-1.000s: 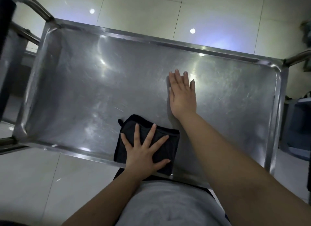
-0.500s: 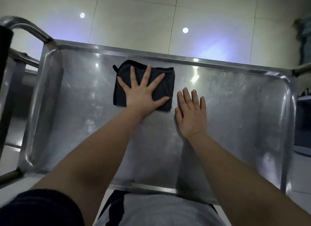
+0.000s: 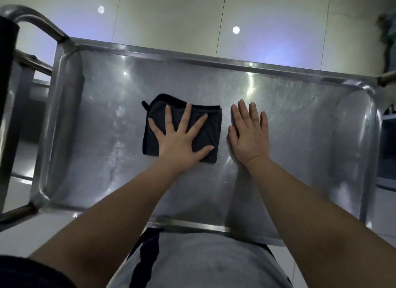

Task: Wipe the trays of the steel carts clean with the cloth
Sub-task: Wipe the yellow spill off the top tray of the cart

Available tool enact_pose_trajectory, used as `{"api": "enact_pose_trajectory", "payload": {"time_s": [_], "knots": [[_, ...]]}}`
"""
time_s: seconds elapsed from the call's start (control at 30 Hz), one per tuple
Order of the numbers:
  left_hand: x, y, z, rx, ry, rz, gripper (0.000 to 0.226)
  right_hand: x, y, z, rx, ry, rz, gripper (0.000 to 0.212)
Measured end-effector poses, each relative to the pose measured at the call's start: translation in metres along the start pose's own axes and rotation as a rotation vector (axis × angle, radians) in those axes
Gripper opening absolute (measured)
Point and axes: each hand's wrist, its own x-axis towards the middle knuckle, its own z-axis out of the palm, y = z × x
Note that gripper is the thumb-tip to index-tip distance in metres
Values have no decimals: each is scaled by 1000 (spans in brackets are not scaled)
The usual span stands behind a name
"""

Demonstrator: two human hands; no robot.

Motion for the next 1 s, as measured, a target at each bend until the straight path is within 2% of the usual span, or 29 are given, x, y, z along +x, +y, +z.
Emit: {"api": "enact_pose_trajectory", "payload": {"time_s": [0.23,0.37,0.5,0.6,0.7,0.9,1.0], "knots": [[-142,4,32,6,-61,22,85,-3,-2,-1,42,28,2,57],[-179,2,34,30,-96,2,84,-8,-2,-4,19,28,0,56],[-178,6,28,15,-129,-53,84,-10,-21,-9,43,59,37,56],[-176,5,28,-3,-146,-57,84,-3,-65,-9,115,79,-96,56],[-174,-2,27,-14,-134,-71,82,1,-102,4,131,-5,-144,56],[-141,-55,18,-16,-67,-247,86,-9,-111,22,37,42,-127,57],[-95,-86,5,7,-79,-217,86,-8,-114,20,22,57,-125,57]]}}
